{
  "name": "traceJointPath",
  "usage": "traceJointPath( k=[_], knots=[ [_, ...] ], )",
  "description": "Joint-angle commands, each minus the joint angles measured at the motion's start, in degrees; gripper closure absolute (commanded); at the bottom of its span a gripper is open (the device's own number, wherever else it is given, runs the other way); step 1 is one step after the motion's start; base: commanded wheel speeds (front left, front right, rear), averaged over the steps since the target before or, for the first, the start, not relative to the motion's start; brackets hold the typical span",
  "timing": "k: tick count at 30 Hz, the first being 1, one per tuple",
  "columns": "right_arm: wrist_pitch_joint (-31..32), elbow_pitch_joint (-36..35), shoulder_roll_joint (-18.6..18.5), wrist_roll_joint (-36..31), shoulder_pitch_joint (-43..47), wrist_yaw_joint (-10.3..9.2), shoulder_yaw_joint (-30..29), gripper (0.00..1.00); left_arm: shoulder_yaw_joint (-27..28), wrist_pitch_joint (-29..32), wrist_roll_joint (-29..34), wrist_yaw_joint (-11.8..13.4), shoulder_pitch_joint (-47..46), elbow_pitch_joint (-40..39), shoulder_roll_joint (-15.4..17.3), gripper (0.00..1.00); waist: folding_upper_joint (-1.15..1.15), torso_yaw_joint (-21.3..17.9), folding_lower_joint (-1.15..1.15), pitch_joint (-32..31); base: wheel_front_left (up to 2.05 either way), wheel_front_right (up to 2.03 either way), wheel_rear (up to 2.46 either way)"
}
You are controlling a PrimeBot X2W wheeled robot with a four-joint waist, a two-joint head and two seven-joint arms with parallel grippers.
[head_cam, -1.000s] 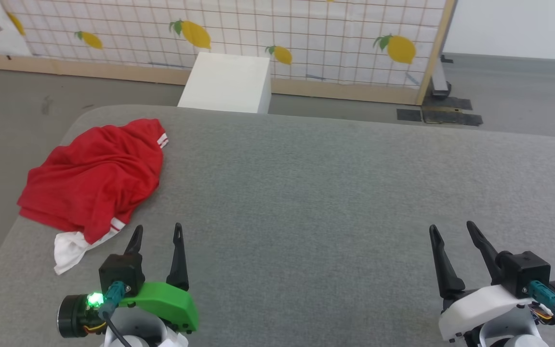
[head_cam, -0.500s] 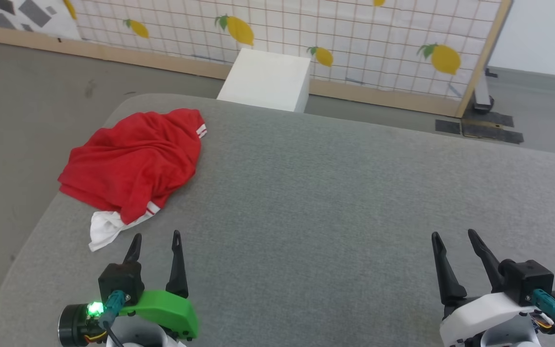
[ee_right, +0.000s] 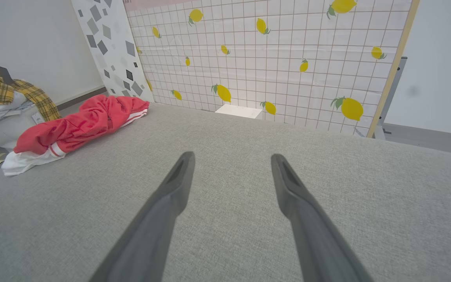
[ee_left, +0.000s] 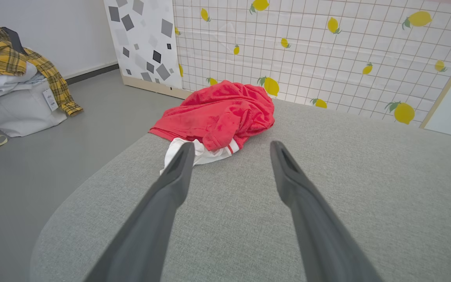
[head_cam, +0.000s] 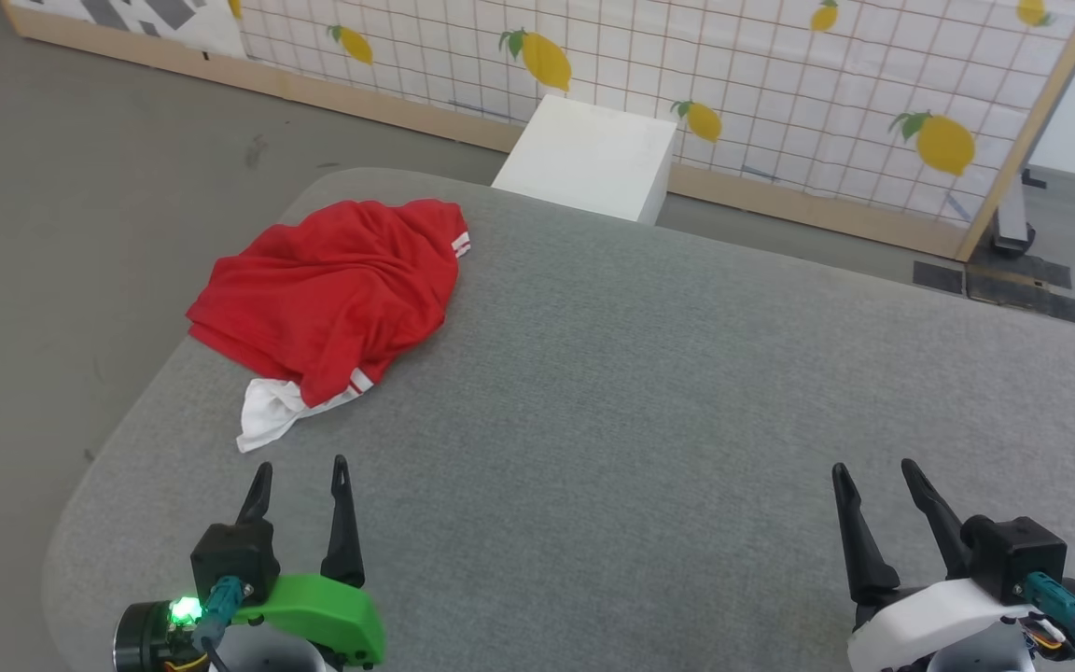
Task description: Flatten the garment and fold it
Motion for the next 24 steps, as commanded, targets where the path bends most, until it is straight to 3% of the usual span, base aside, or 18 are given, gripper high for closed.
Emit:
traceJointPath(
  k=[1,24],
  knots=[
    [-0.69,0.36,0.08,0.71,0.8,-0.05,0.08,0.0,-0.24,-0.65,-0.98,0.6,1.03,0.11,0.53,0.0,0.0,0.86,0.0,-0.16,0.0,0.0,0.0],
    [-3.64,2.21,0.11,3.12,1.56,-0.07,0.22,0.0,-2.16,-3.42,-3.67,3.78,2.7,0.41,2.03,0.0,0.0,7.45,0.0,-1.33,0.0,0.0,0.0]
  ],
)
